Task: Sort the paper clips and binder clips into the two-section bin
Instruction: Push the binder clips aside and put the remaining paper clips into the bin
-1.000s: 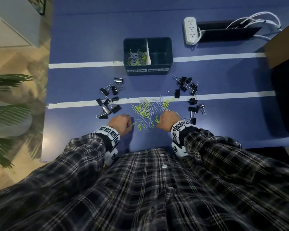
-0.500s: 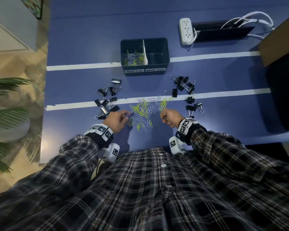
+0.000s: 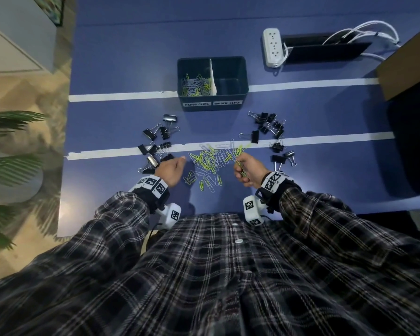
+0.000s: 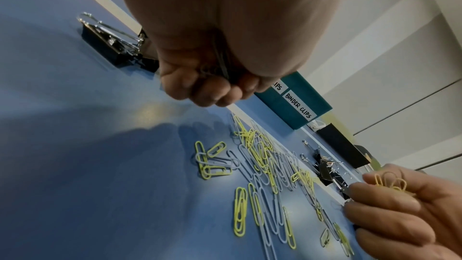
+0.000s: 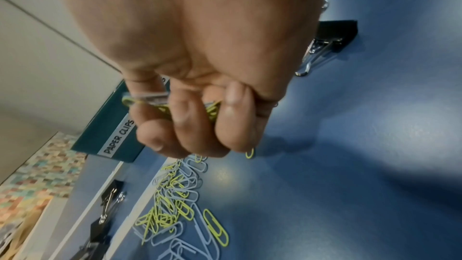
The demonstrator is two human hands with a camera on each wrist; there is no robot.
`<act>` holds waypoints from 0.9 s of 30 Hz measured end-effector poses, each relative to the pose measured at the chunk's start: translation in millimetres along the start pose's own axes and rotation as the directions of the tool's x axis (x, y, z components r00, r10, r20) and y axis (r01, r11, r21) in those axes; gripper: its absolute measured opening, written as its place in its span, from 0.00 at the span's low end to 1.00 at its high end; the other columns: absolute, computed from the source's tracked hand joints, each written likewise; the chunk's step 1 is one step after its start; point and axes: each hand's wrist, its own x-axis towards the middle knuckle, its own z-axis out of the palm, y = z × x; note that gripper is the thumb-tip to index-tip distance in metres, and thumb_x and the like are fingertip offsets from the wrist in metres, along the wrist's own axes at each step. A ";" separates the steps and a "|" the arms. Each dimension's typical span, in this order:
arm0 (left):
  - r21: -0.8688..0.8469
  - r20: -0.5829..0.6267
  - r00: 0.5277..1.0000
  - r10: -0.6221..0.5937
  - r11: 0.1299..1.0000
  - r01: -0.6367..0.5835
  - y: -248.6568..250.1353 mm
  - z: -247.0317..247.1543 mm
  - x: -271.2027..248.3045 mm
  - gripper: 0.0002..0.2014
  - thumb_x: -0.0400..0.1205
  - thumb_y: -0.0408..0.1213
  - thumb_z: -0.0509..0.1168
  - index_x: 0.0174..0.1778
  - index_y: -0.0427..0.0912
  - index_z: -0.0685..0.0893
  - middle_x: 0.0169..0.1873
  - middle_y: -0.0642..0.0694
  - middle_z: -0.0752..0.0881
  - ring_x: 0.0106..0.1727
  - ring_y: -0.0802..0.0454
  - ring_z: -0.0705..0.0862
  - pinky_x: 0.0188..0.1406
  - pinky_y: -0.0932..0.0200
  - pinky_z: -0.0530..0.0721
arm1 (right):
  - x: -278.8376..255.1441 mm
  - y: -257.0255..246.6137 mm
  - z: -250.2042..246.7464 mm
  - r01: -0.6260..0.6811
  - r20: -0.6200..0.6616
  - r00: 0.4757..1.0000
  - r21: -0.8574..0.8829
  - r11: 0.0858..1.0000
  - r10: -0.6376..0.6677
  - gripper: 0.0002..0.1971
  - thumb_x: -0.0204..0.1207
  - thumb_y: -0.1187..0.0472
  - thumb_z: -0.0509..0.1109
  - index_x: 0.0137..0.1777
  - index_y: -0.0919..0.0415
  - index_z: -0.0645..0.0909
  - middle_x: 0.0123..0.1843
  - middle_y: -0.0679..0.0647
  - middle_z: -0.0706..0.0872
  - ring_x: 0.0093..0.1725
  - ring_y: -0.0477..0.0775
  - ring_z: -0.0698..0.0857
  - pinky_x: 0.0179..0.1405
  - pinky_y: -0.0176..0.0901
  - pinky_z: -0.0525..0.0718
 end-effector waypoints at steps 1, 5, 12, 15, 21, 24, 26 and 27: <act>0.010 -0.002 1.000 0.002 1.000 -0.002 -2.2 2.8 0.0 0.24 0.89 0.47 0.44 0.50 0.33 0.80 0.45 0.33 0.85 0.50 0.37 0.84 0.50 0.53 0.75 | -0.1 0.0 -0.5 -0.005 0.006 1.000 0.025 1.000 0.005 0.19 0.79 0.49 0.53 0.28 0.55 0.66 0.26 0.52 0.69 0.18 0.47 0.59 0.17 0.33 0.52; 0.067 -0.039 0.998 0.044 0.997 -0.041 -2.6 7.6 -7.2 0.13 0.88 0.38 0.50 0.62 0.39 0.76 0.52 0.39 0.86 0.52 0.39 0.85 0.49 0.58 0.74 | 1.6 -1.6 -0.4 -0.044 -0.034 0.998 0.026 0.999 0.045 0.26 0.79 0.37 0.57 0.26 0.54 0.63 0.21 0.48 0.69 0.18 0.46 0.58 0.17 0.33 0.52; 0.505 0.121 0.981 0.153 0.841 -0.193 -7.8 14.1 -5.9 0.22 0.79 0.60 0.62 0.59 0.45 0.74 0.53 0.47 0.80 0.45 0.47 0.81 0.42 0.56 0.75 | 7.7 -8.9 9.1 -0.043 0.010 0.999 0.034 0.998 0.043 0.23 0.80 0.41 0.59 0.27 0.52 0.62 0.23 0.48 0.64 0.17 0.46 0.57 0.17 0.33 0.52; 0.519 0.085 0.974 0.209 0.825 -0.223 -1.5 17.6 -6.1 0.14 0.85 0.48 0.57 0.59 0.42 0.76 0.58 0.44 0.78 0.50 0.45 0.83 0.39 0.54 0.73 | 8.6 -13.4 15.6 -0.078 0.041 0.996 0.002 0.997 0.078 0.27 0.79 0.36 0.59 0.24 0.51 0.60 0.17 0.45 0.59 0.14 0.45 0.55 0.18 0.34 0.49; 0.525 0.085 0.983 0.160 0.832 -0.181 0.1 25.1 -4.2 0.15 0.87 0.39 0.53 0.65 0.34 0.71 0.61 0.38 0.74 0.54 0.40 0.81 0.46 0.48 0.81 | 17.3 -17.3 33.5 -0.056 0.029 0.998 -0.098 0.994 0.059 0.15 0.80 0.56 0.57 0.31 0.56 0.72 0.24 0.50 0.69 0.16 0.45 0.61 0.15 0.30 0.54; 0.428 0.010 0.993 0.116 0.897 -0.109 2.0 21.0 -1.9 0.13 0.88 0.40 0.49 0.60 0.37 0.72 0.54 0.39 0.79 0.44 0.41 0.81 0.39 0.50 0.74 | 19.7 -23.0 40.6 -0.033 -0.023 0.999 -0.072 0.997 0.032 0.15 0.83 0.57 0.57 0.37 0.59 0.78 0.27 0.52 0.73 0.18 0.46 0.66 0.13 0.29 0.57; 0.312 -0.046 0.991 0.126 0.944 -0.105 0.1 15.2 2.7 0.10 0.87 0.41 0.51 0.54 0.39 0.72 0.45 0.40 0.84 0.37 0.42 0.81 0.37 0.50 0.75 | 22.0 -33.2 45.1 -0.027 -0.059 0.998 -0.044 0.999 0.025 0.15 0.85 0.55 0.56 0.40 0.59 0.78 0.28 0.52 0.73 0.22 0.48 0.68 0.14 0.29 0.59; 0.245 -0.056 0.988 0.142 0.961 -0.124 0.4 10.4 4.4 0.08 0.86 0.41 0.52 0.52 0.40 0.72 0.41 0.40 0.85 0.36 0.42 0.83 0.36 0.50 0.78 | 23.8 -40.6 46.7 -0.023 -0.055 0.998 -0.011 1.000 0.022 0.16 0.86 0.54 0.53 0.42 0.59 0.77 0.29 0.52 0.74 0.23 0.48 0.68 0.15 0.31 0.60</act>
